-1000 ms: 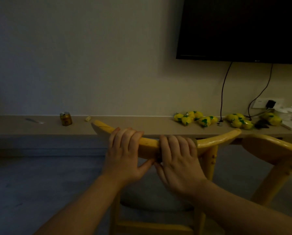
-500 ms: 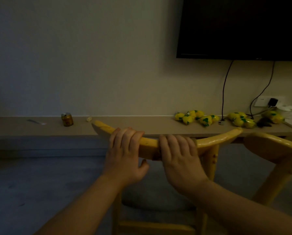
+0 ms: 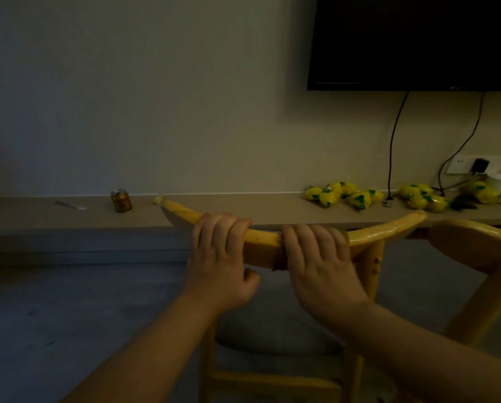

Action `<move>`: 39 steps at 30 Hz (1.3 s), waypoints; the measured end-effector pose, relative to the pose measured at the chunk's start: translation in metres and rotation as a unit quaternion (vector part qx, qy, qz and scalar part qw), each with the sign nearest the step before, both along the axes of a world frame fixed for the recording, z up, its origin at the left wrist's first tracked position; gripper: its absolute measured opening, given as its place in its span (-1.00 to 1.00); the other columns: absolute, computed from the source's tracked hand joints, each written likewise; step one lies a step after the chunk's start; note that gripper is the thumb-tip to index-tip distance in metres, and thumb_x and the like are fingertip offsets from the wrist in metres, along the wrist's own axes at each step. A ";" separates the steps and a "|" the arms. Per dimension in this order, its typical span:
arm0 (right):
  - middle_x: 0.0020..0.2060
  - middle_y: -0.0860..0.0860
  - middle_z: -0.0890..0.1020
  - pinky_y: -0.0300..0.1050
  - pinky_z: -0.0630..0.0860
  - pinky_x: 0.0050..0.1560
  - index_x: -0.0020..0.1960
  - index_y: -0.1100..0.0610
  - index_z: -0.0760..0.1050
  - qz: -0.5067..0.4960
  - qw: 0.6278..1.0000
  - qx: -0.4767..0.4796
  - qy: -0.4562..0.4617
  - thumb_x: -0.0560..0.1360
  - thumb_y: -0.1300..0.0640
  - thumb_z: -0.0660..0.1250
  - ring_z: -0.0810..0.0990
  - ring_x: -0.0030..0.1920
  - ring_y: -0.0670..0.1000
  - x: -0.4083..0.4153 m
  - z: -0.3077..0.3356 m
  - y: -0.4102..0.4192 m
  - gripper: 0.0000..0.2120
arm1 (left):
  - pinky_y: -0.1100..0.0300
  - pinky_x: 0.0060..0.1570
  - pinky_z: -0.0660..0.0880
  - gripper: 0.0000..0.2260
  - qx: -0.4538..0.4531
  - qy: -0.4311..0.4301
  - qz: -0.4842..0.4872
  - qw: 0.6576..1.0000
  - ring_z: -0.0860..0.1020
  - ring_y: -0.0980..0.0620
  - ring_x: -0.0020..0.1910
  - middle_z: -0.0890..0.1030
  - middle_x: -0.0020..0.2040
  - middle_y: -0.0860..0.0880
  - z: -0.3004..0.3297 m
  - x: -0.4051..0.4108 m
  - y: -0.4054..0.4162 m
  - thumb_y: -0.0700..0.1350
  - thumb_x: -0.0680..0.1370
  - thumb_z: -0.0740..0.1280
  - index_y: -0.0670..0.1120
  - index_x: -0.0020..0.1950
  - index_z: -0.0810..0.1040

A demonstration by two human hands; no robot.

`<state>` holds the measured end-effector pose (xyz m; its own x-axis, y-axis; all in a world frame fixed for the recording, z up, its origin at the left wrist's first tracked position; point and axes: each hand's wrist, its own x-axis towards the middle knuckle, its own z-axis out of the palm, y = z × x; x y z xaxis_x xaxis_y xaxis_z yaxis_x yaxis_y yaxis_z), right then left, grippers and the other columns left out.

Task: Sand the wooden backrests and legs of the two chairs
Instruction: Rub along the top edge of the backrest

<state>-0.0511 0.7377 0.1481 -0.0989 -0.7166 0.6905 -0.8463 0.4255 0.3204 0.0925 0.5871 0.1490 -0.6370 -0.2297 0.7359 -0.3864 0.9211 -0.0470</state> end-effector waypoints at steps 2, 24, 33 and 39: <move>0.25 0.21 0.54 0.22 0.35 0.30 0.46 0.24 0.39 -0.003 1.000 0.000 -0.002 0.61 0.02 0.14 0.52 0.21 0.26 0.018 0.002 -0.014 -0.51 | -0.18 0.57 0.06 -0.26 -0.004 0.000 -0.008 1.000 0.39 -0.26 0.36 0.42 0.31 -0.18 0.001 0.001 -0.002 0.06 0.28 0.40 -0.22 0.41 0.42; 0.27 0.18 0.54 0.18 0.38 0.34 0.50 0.22 0.35 0.016 0.999 0.014 -0.029 0.66 0.03 0.06 0.53 0.24 0.22 0.021 0.008 -0.011 -0.52 | -0.15 0.58 0.05 -0.28 0.014 -0.041 -0.005 0.999 0.40 -0.23 0.39 0.45 0.33 -0.15 0.007 0.008 -0.002 0.05 0.31 0.37 -0.18 0.44 0.41; 0.41 0.20 0.43 0.20 0.23 0.42 0.63 0.05 0.15 0.012 0.998 0.056 -0.015 0.52 0.13 0.39 0.41 0.38 0.30 -0.015 0.017 0.023 -0.25 | -0.01 0.61 -0.11 -0.14 0.024 -0.101 -0.022 0.994 0.17 -0.12 0.60 0.28 0.55 -0.08 0.019 0.023 -0.007 0.05 0.34 0.30 -0.10 0.63 0.15; 0.28 0.23 0.51 0.24 0.30 0.34 0.55 0.29 0.26 -0.012 0.999 0.006 -0.036 0.62 0.04 0.15 0.47 0.25 0.27 0.009 0.009 0.004 -0.43 | -0.07 0.60 -0.04 -0.06 0.085 -0.077 0.037 0.993 -0.12 -0.01 0.66 0.01 0.68 -0.05 0.028 0.061 -0.050 0.10 0.38 0.27 -0.10 0.68 -0.07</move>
